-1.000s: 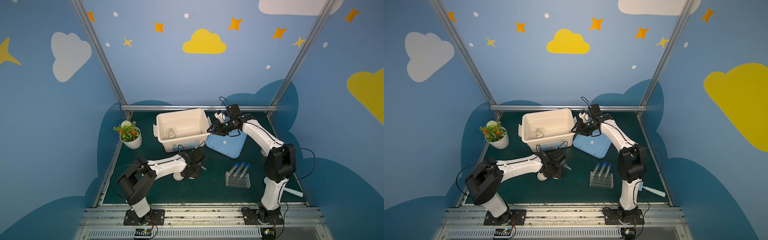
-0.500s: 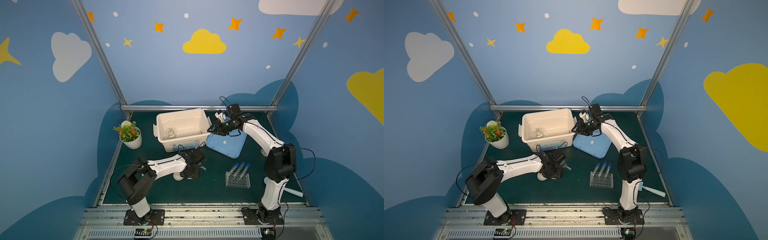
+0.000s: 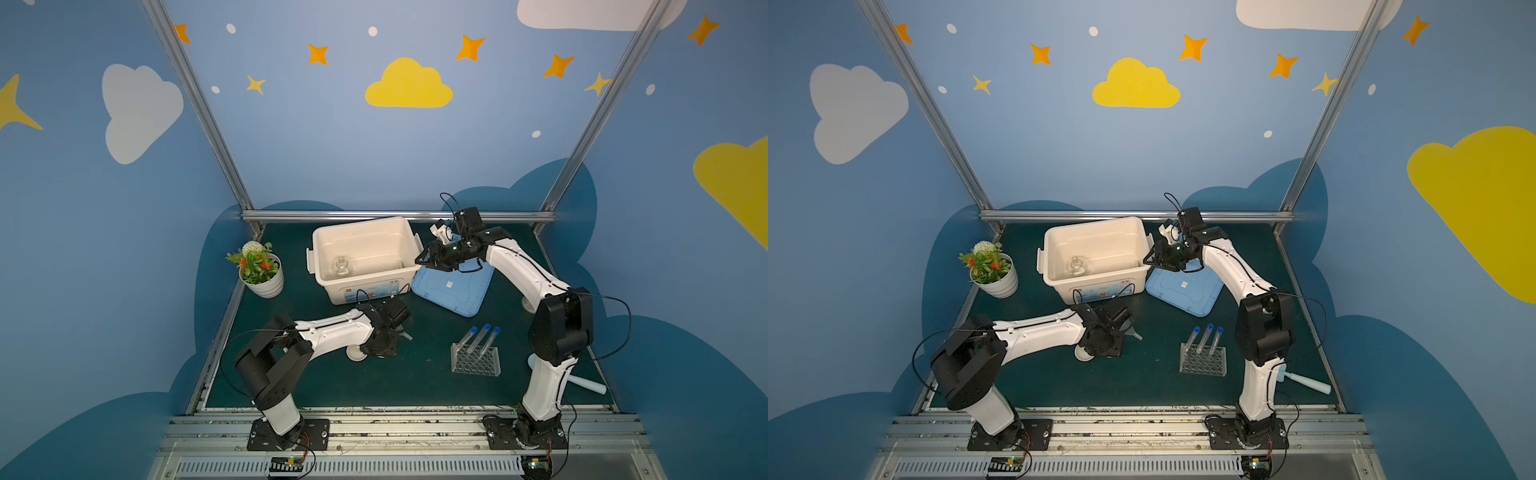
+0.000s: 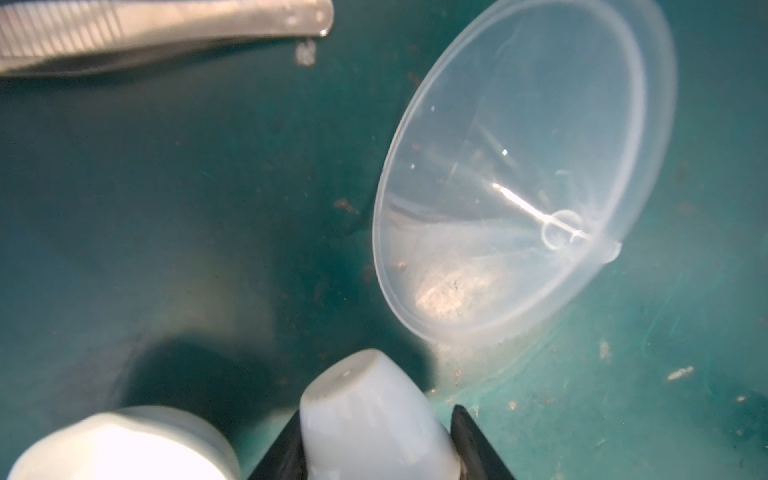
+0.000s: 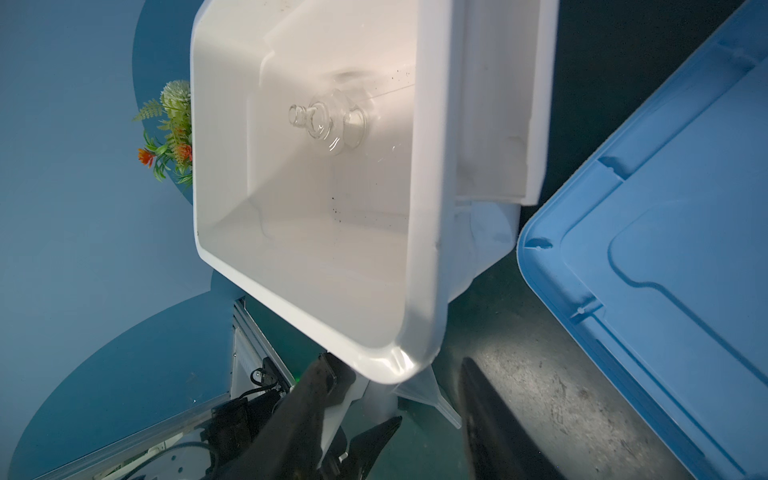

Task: Organize the chemistry lab equipment
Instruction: 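Lower the open left gripper around the small white cup, then close the left gripper on the small white cup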

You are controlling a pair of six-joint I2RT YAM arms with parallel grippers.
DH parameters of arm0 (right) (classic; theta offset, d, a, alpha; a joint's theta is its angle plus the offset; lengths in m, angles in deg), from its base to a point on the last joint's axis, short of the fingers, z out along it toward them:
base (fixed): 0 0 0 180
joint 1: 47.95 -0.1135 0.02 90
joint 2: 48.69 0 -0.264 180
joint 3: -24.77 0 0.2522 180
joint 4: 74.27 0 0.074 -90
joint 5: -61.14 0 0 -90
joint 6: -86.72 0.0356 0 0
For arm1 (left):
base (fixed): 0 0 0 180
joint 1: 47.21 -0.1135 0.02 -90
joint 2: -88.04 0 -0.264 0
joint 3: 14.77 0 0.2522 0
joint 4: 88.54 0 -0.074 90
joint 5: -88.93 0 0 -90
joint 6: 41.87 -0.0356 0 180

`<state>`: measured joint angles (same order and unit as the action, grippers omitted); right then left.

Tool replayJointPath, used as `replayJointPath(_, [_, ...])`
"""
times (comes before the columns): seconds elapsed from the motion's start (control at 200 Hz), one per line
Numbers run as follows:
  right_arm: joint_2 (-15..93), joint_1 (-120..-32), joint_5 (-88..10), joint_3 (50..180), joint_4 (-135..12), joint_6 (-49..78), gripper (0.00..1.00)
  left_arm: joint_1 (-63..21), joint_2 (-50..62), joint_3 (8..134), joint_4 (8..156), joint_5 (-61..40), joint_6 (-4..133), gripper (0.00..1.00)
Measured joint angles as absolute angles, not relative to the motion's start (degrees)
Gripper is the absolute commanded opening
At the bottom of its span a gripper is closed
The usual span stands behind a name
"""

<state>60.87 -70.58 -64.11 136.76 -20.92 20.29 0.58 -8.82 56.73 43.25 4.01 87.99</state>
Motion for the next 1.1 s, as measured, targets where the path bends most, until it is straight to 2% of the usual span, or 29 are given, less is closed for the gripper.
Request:
replayJointPath(0.19, [60.9,-70.6,-64.1,136.8,-20.9,20.3,0.52,0.6,-8.8,56.7,43.2,4.1,87.8,0.59])
replayJointPath(0.28, [60.9,-70.6,-64.1,136.8,-20.9,20.3,0.52,0.6,-8.8,56.7,43.1,4.1,87.5,0.69])
replayJointPath(0.571, [60.9,-70.6,-64.2,136.7,-20.9,20.3,0.52,0.6,-8.9,56.8,42.3,4.3,87.4,0.70])
replayJointPath(0.826, [60.5,-70.4,-64.7,135.8,-21.6,20.3,0.52,0.6,-11.3,58.4,41.6,4.3,87.4,0.58])
replayJointPath(0.951, [60.2,-70.1,-64.9,135.4,-21.8,20.3,0.52,0.6,-11.4,58.4,41.1,4.5,87.3,0.47])
replayJointPath(1.101, [60.1,-69.9,-65.0,135.1,-22.2,20.3,0.52,0.6,-11.4,58.4,40.7,5.0,87.1,0.45])
